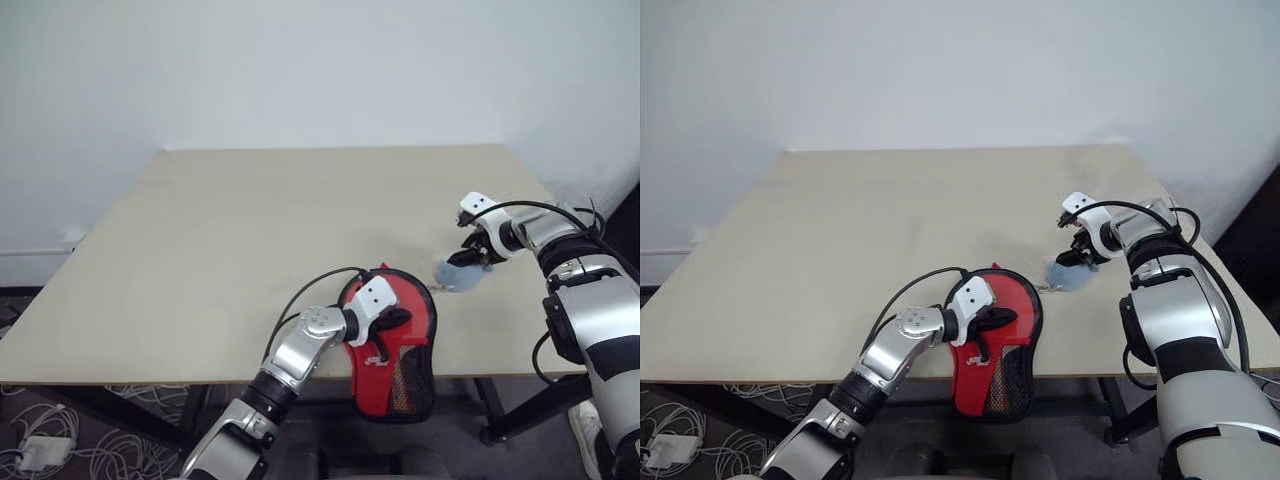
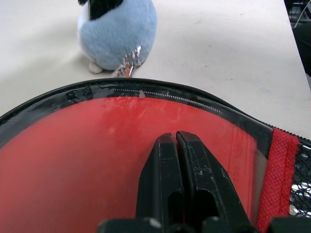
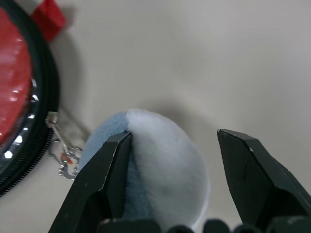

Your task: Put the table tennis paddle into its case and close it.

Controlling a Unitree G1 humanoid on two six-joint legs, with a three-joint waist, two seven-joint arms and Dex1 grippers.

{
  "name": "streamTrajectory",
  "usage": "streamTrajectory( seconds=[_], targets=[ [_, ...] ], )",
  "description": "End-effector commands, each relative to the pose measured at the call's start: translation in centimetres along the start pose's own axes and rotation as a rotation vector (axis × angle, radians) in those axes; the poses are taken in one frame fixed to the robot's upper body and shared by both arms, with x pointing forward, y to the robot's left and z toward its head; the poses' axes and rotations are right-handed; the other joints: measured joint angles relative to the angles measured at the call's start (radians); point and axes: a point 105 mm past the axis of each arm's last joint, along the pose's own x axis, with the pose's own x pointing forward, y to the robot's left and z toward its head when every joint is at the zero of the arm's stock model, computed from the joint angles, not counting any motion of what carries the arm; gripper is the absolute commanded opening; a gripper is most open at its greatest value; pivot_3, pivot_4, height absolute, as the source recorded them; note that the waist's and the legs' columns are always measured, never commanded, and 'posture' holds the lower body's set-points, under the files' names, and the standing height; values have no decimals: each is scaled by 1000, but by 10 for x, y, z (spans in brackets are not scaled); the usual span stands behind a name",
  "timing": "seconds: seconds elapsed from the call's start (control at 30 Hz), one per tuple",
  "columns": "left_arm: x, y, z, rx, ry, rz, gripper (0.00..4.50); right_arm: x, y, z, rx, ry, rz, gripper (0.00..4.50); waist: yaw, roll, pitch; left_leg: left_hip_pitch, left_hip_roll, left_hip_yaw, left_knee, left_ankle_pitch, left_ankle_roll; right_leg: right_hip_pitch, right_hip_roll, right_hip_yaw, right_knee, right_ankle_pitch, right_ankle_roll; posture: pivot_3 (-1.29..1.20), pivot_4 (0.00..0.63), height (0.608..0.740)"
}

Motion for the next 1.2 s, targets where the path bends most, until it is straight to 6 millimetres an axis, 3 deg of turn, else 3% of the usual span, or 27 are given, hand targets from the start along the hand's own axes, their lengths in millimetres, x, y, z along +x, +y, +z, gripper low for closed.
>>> streamTrajectory(
  seconds=[0.03, 0.57, 0.8, 1.2],
  targets=[
    [-6, -9, -48, -91, 164, -11, 0, -5, -10, -4, 16, -1, -61, 3004, 0, 0, 0, 0, 0, 0, 0, 0, 0, 0, 0, 0, 0, 0, 0, 0, 0, 740],
    [-4, -10, -49, -95, 167, -19, 0, -22, -6, -59, 87, 142, 82, 3004, 0, -1, 0, 13, 0, 0, -1, -3, 1, 14, 0, 0, -2, -6, 5, 0, 0, 740],
    [-4, -10, -49, -96, 168, -22, 0, -18, 12, -66, 97, 154, 223, 3004, 0, -1, 0, 13, 0, 0, -1, -3, 1, 14, 0, 0, -2, -6, 5, 0, 0, 740],
    [-4, -8, -49, -93, 173, -19, 0, -6, 19, -60, 125, 103, 220, 3004, 0, -2, -1, 13, 0, 0, -1, -4, 1, 14, 0, 0, -2, -6, 5, 0, 0, 740]
  ],
)
